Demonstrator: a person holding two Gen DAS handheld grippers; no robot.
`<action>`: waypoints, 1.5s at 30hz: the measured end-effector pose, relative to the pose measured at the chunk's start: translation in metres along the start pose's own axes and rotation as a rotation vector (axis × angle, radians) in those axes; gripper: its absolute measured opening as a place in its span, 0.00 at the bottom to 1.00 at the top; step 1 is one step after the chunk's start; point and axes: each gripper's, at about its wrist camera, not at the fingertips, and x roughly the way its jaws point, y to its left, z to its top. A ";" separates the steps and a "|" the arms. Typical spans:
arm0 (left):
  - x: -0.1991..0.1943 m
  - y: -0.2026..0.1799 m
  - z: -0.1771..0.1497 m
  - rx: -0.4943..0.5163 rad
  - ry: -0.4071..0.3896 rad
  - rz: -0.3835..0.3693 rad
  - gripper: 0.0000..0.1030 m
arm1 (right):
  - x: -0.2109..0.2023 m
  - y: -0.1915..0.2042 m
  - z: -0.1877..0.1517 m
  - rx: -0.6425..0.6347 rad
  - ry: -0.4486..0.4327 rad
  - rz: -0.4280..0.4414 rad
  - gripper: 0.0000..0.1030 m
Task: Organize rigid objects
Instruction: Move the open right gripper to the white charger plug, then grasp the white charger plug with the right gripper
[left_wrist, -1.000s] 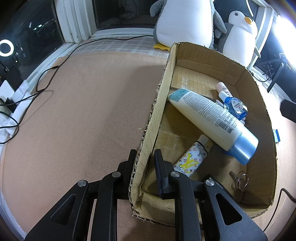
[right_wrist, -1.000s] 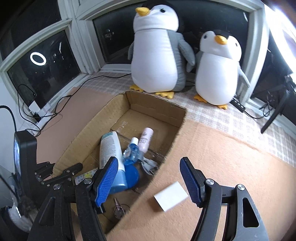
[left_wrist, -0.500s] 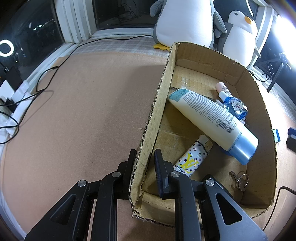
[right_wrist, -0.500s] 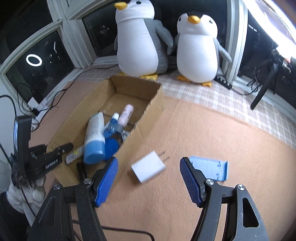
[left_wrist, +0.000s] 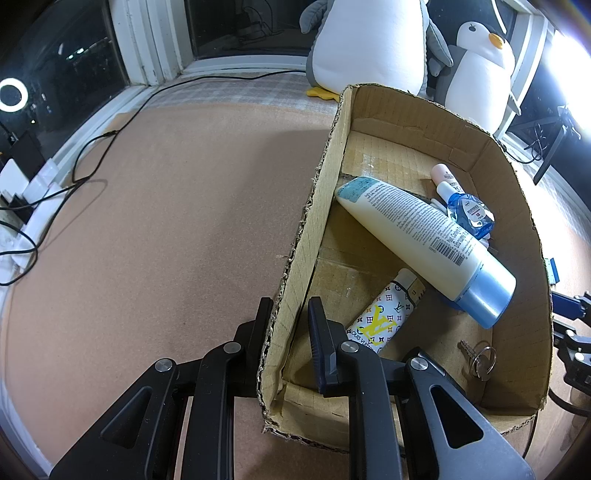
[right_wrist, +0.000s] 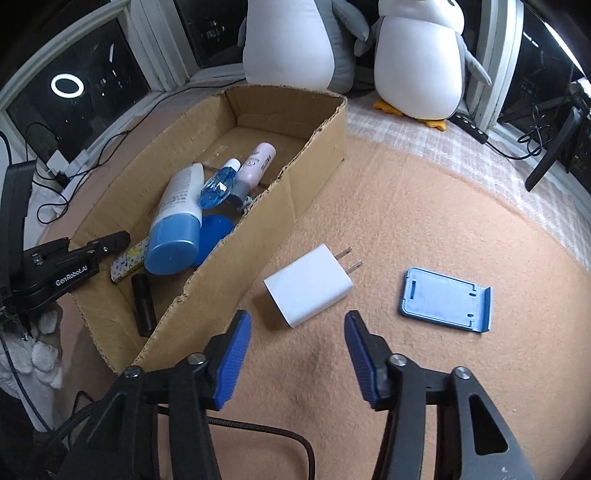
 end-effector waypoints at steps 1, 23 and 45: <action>0.000 0.000 0.000 0.000 0.000 0.000 0.17 | 0.002 0.000 0.001 -0.001 0.006 -0.001 0.40; 0.000 0.000 0.000 0.000 0.000 0.000 0.17 | 0.000 -0.041 0.009 0.100 -0.012 -0.025 0.33; -0.001 -0.001 -0.001 0.000 -0.001 0.001 0.17 | 0.038 -0.026 0.034 0.074 0.013 -0.069 0.42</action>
